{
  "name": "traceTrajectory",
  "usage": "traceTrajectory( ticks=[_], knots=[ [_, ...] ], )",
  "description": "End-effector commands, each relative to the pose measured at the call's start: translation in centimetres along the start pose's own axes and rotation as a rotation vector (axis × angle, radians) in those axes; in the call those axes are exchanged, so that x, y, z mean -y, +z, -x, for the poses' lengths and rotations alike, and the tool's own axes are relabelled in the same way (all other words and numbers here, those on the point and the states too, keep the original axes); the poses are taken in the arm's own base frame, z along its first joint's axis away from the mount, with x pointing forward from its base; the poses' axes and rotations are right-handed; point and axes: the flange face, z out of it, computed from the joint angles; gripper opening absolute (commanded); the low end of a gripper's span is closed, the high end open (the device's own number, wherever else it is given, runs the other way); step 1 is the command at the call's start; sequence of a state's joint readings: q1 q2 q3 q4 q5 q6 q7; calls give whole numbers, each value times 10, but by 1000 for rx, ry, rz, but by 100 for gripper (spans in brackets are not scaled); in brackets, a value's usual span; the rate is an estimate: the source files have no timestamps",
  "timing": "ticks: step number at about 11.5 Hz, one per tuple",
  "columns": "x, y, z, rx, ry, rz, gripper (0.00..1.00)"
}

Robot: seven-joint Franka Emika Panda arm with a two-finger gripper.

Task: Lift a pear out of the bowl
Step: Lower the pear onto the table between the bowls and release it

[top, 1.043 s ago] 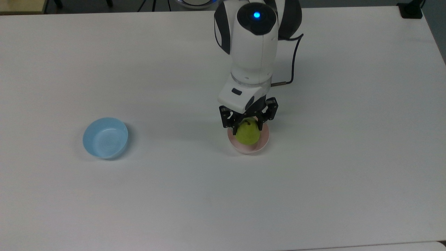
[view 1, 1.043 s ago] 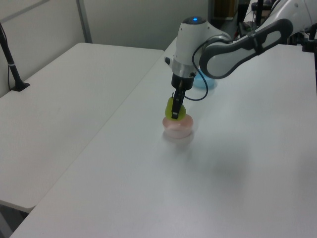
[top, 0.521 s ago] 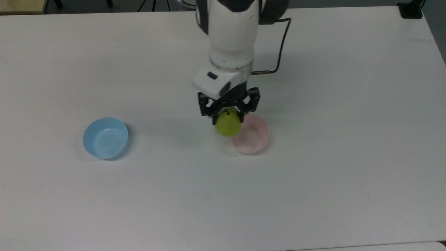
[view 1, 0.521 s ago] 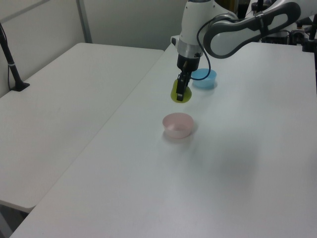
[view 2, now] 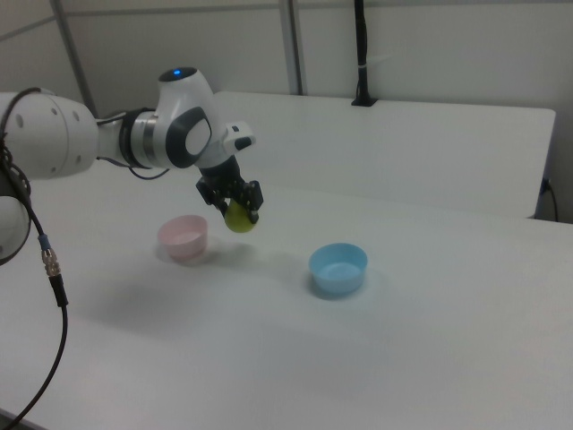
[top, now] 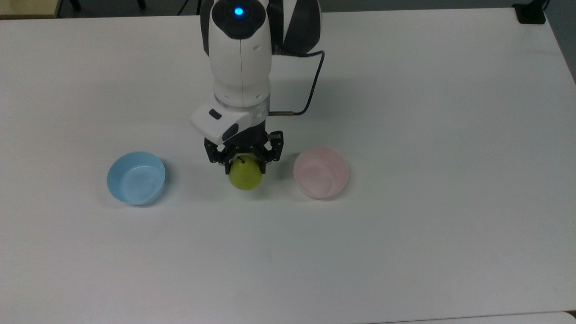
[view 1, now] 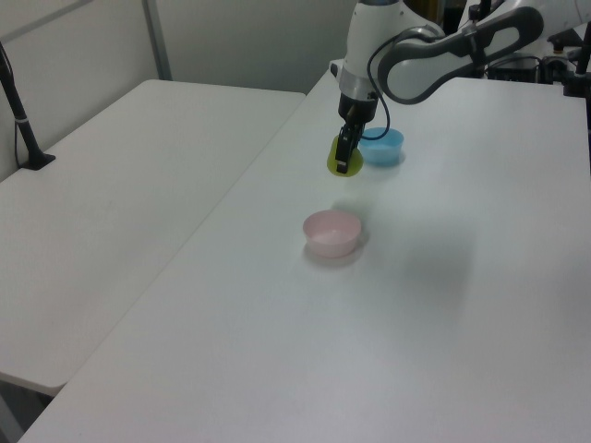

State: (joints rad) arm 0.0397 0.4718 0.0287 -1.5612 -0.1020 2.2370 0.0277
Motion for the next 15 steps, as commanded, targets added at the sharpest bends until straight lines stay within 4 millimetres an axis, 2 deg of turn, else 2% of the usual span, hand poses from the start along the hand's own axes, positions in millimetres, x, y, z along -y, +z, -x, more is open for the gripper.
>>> traceTrajectory(
  ticks=[1, 2, 4, 5, 7, 9, 12, 15],
  knots=[
    [0, 33, -1, -20, -31, 17, 40],
    [1, 49, 0, -18, -35, 17, 40],
    [1, 67, 2, -10, -41, 24, 41],
    [0, 69, 3, -8, -42, 24, 47],
    [-6, 71, 4, -5, -36, 26, 67],
    [-10, 63, 3, -9, -17, 26, 100],
    [-13, 9, 5, -10, -9, 35, 100],
    [-9, -78, 22, 69, 30, 45, 100]
  ],
)
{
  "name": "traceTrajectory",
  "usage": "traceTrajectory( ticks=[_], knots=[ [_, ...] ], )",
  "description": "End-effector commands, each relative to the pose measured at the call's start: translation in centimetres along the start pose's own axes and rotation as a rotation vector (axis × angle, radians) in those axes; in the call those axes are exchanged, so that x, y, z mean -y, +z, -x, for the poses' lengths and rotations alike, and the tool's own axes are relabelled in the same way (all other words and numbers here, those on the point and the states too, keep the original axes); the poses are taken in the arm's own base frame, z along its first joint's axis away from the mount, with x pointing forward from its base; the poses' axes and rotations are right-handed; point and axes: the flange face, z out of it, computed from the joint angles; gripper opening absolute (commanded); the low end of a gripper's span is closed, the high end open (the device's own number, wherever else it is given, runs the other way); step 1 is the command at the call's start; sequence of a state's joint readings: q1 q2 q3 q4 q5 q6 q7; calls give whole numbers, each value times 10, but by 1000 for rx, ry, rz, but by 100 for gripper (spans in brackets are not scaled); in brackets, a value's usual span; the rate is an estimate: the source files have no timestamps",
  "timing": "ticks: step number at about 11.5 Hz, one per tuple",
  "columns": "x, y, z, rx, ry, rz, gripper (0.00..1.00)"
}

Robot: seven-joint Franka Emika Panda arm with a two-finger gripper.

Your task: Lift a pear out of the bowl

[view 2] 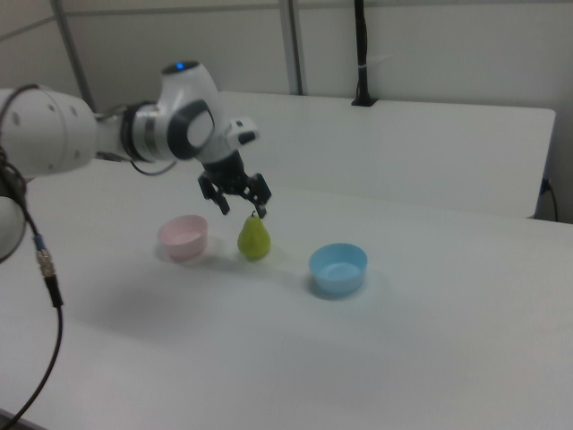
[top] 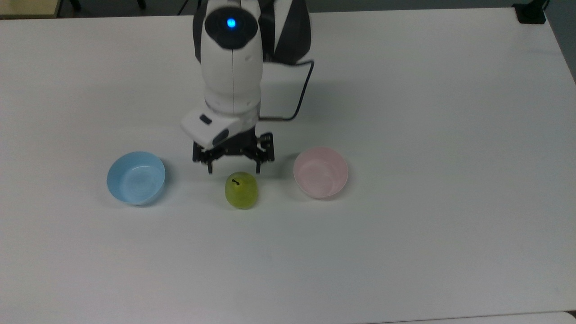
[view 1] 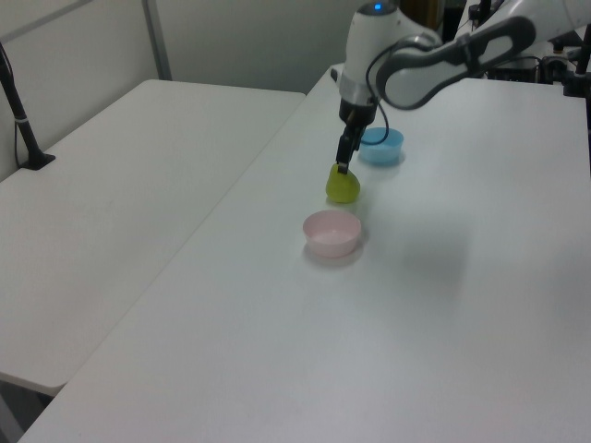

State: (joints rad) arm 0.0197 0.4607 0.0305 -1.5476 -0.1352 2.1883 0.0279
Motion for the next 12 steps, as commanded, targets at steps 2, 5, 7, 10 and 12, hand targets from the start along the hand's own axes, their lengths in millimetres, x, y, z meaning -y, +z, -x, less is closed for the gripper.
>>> traceTrajectory(
  ticks=[2, 5, 7, 10, 12],
  knots=[
    [2, -123, 41, 80, 68, 19, 100],
    [-1, -174, 64, 115, 95, -14, 100],
    [-3, -200, 82, 155, 106, -30, 100],
    [-8, -219, 93, 161, 112, -27, 100],
    [-10, -219, 93, 163, 112, -27, 100]
  ],
)
